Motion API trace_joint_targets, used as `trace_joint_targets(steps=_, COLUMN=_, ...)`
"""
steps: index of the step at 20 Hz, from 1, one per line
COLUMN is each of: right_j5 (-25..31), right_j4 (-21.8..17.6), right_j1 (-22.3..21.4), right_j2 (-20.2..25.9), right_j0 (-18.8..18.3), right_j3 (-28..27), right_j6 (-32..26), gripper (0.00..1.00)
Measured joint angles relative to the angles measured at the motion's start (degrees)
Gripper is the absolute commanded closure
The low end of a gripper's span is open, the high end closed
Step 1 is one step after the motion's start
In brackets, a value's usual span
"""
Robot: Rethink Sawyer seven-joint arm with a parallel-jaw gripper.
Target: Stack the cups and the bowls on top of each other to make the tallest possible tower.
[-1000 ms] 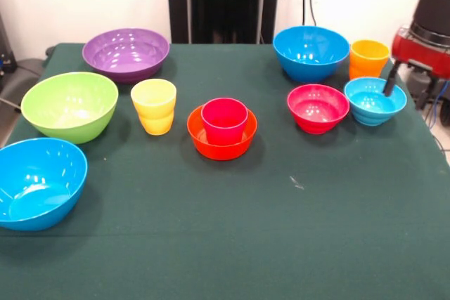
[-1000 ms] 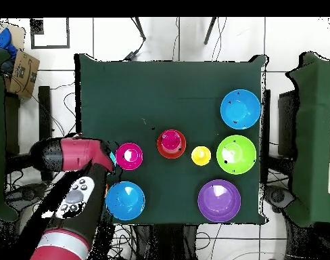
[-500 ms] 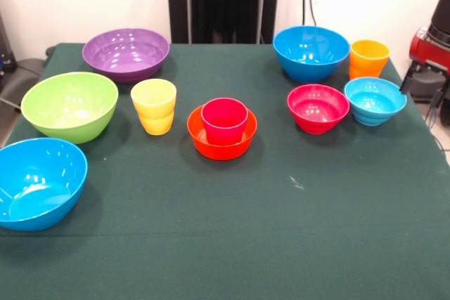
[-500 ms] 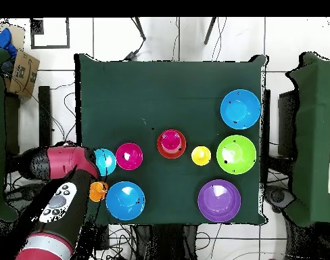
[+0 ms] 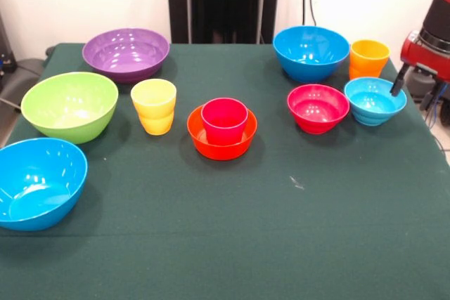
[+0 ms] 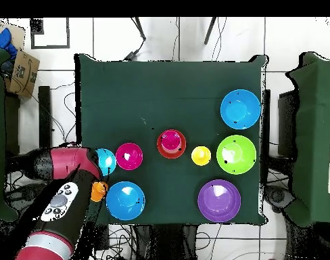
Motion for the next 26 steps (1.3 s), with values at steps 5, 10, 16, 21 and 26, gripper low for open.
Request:
trace_joint_targets(steps=5, right_j5=0.0, right_j4=0.0, right_j1=0.1, right_j2=-0.7, right_j0=0.0, right_j3=0.0, right_j6=0.0, gripper=0.00)
trace_joint_targets(steps=10, right_j5=-0.6, right_j4=0.0, right_j1=0.3, right_j2=-1.4, right_j0=0.0, right_j3=0.0, right_j6=0.0, gripper=0.00)
trace_joint_targets(steps=16, right_j5=-4.7, right_j4=0.0, right_j1=1.7, right_j2=-1.4, right_j0=-0.1, right_j3=0.0, right_j6=0.0, gripper=0.00)
trace_joint_targets(steps=21, right_j5=-9.6, right_j4=0.0, right_j1=2.2, right_j2=0.0, right_j0=-1.3, right_j3=0.4, right_j6=0.0, gripper=0.00)
trace_joint_targets(steps=26, right_j5=-14.2, right_j4=0.0, right_j1=2.0, right_j2=2.5, right_j0=-3.8, right_j3=1.9, right_j6=0.0, gripper=0.00)
